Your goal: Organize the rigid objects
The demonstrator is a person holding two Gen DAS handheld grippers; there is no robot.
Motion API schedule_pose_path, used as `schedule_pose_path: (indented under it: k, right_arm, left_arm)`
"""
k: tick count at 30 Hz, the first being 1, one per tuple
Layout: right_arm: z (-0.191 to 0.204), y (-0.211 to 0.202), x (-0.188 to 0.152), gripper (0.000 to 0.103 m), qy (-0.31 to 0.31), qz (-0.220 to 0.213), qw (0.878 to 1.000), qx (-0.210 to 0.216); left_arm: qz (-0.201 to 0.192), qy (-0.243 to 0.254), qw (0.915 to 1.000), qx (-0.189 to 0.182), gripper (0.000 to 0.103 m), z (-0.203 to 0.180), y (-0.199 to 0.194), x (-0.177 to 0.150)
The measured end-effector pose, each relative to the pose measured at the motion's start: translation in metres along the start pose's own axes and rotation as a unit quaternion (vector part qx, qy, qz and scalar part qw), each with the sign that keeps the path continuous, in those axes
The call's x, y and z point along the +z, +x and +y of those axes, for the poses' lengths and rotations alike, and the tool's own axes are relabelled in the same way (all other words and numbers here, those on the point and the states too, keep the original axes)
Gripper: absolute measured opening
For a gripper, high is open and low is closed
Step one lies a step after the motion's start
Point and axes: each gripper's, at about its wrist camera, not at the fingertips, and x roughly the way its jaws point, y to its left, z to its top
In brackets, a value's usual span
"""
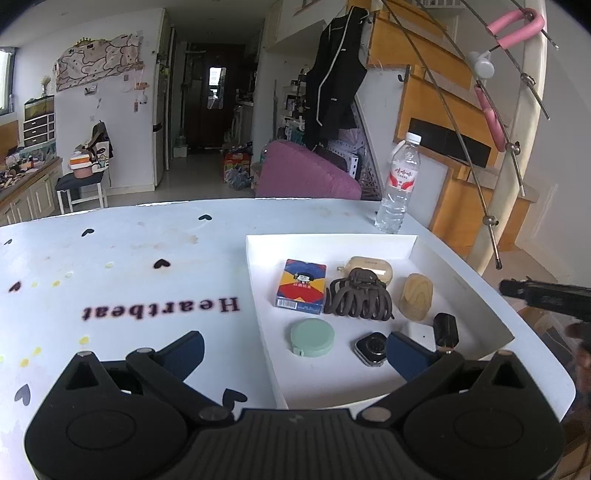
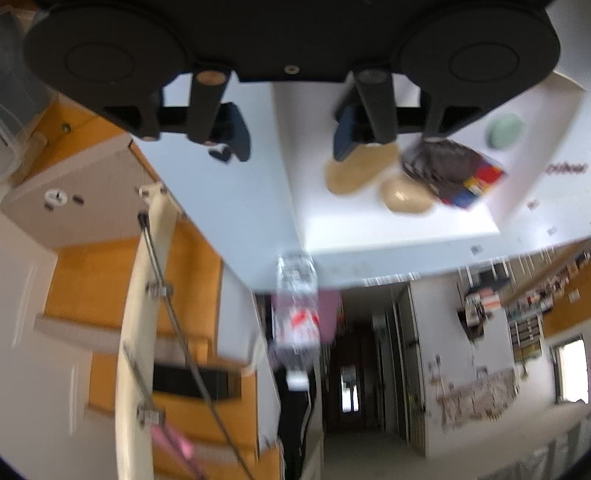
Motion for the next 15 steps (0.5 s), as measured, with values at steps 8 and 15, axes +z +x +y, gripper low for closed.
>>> schedule_pose_path:
  k: [8,15]
  right_arm:
    - [0.045,-0.057,-0.011,0.079,-0.006,-0.035,0.999,0.007]
    - [0.070,-0.075,-0.028,0.095,-0.018,-0.016,1.000,-0.015]
  left_arm:
    - [-0.003,0.013,0.9995,0.027,0.103,-0.003,-0.004,-0.010]
    - [-0.001,0.013,0.9994,0.033,0.103,-0.001,-0.010,-0.019]
